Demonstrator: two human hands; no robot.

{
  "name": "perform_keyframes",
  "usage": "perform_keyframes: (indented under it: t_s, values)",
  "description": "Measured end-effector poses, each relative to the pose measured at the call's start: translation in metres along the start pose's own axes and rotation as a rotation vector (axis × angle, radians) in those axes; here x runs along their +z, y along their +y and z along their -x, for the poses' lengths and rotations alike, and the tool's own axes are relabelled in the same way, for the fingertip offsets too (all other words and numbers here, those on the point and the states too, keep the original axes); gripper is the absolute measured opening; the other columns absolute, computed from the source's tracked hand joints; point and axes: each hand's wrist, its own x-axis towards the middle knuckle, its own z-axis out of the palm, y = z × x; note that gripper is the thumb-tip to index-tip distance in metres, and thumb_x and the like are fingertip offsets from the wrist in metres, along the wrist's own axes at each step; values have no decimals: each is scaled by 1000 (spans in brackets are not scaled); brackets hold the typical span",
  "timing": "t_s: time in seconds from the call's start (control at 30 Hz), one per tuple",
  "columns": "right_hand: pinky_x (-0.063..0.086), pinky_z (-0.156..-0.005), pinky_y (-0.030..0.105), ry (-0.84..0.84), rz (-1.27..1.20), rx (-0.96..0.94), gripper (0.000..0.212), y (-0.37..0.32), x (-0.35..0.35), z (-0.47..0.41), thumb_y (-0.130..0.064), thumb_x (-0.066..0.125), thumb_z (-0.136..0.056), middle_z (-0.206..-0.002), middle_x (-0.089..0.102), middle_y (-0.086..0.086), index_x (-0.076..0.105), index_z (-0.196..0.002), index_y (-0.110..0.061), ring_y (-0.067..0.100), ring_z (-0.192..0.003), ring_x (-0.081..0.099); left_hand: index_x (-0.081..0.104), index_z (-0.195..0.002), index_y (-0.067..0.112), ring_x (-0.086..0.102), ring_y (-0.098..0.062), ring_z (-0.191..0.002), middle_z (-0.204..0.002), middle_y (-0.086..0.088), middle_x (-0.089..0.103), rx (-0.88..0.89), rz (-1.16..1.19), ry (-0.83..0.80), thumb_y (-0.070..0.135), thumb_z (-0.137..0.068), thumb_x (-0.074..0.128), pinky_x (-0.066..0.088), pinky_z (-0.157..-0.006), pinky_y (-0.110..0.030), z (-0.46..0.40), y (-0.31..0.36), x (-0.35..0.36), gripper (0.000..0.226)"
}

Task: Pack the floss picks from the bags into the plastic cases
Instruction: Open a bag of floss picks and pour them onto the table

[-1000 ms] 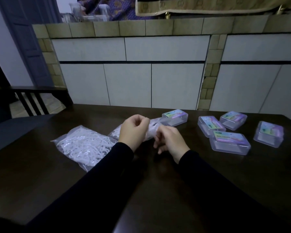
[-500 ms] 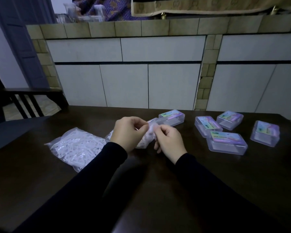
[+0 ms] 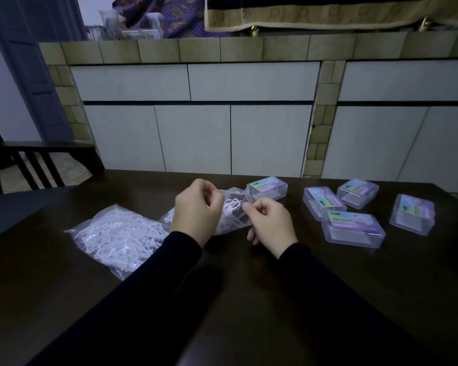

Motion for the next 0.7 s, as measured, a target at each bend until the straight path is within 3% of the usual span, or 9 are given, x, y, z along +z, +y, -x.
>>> perform_keyframes:
  t_s: [0.17,0.37,0.5,0.6,0.7]
  values:
    - [44,-42,20,59,-54,77,24,1,-6,-3,-31,57,-95,-58,59,2,57,-81,-12,10,-42,55,59,-83,19,53,-3,-66,-73,9,58,-81,13,40,18,-89,55,35,-55,-7,-5,-6,-6,7]
    - [47,-48,32,-48,-190,64,12,3,-4,-2,-15,63,-90,-53,57,1,55,-83,-11,20,-48,55,59,-81,18,53,0,-66,-72,9,59,-30,10,17,15,-88,57,37,-58,-1,-1,-6,-4,8]
    - [45,-47,26,39,-124,87,11,3,-6,-2,-9,63,-88,-62,58,3,54,-85,-15,15,-50,55,58,-83,20,53,0,-67,-73,13,58,-35,7,58,16,-90,56,37,-57,-4,-5,-12,-8,9]
    - [40,-58,16,90,61,-50,20,4,-6,0,-6,63,-86,-76,52,-2,48,-86,-19,9,-65,51,58,-86,25,56,-5,-77,-80,14,60,18,-5,16,25,-93,56,39,-66,-15,-2,-14,-5,7]
    - [38,-59,12,174,189,-156,19,4,-5,3,-10,62,-87,-81,49,-7,47,-92,-20,5,-71,50,57,-93,26,55,-8,-86,-91,11,61,22,-36,-17,36,-95,50,40,-76,-25,-3,-19,-4,12]
